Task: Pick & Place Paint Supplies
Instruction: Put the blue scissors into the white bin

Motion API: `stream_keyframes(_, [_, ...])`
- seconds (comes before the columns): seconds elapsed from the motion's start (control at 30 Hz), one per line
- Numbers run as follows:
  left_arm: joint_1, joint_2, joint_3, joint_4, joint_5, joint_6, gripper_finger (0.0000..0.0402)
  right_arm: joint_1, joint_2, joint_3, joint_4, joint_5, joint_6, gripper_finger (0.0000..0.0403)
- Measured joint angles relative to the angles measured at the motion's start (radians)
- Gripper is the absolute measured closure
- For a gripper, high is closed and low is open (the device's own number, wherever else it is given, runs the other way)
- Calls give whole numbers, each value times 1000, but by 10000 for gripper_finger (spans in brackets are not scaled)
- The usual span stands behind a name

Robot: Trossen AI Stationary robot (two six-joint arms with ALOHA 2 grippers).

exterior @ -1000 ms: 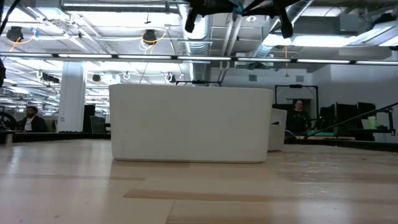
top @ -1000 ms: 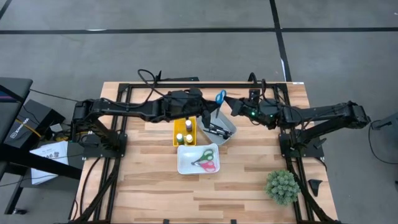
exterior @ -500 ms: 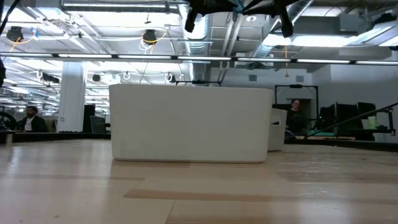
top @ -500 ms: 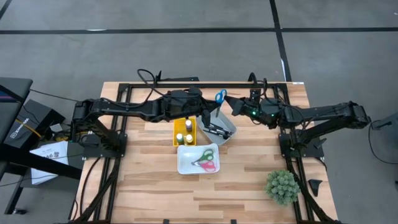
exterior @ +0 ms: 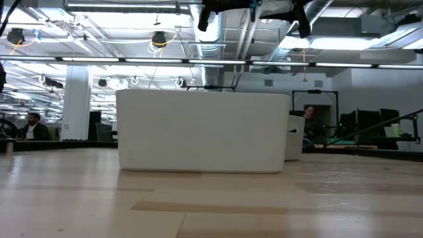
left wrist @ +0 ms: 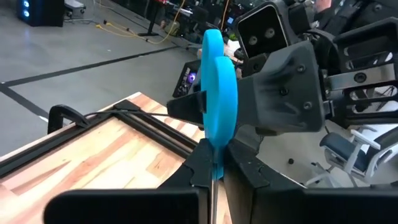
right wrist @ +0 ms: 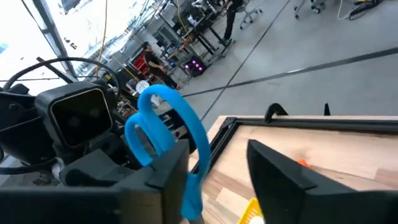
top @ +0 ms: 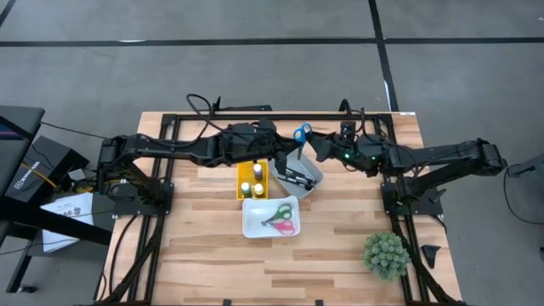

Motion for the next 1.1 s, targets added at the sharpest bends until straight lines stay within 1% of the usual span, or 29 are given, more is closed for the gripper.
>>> stream_keyframes(0.13, [3, -5, 0, -14, -10, 3, 391, 0, -26, 1, 1, -7, -21, 202])
stream_keyframes(0.23, [10, -1, -3, -26, -18, 2, 392, 3, -42, 2, 0, -12, -26, 179])
stream_keyframes(0.33, [18, -2, -2, -19, -21, 2, 392, 13, -44, 2, -6, -7, -32, 166])
stream_keyframes(0.47, [28, -2, -2, -56, -10, 2, 392, 39, -58, 2, -6, -5, -32, 163])
stream_keyframes(0.6, [31, -2, -2, -119, 52, 2, 392, 71, -63, 2, -12, -4, -33, 163])
stream_keyframes(0.83, [9, -3, -2, -184, 236, 3, 392, 110, -85, 1, -25, 1, -36, 163])
stream_keyframes(0.9, [-3, -3, -2, -237, 265, 19, 392, 114, -87, 3, -26, 3, -36, 163])
stream_keyframes(1.1, [-48, -3, -2, -375, 307, 56, 392, 114, -107, 2, -37, 3, -35, 163])
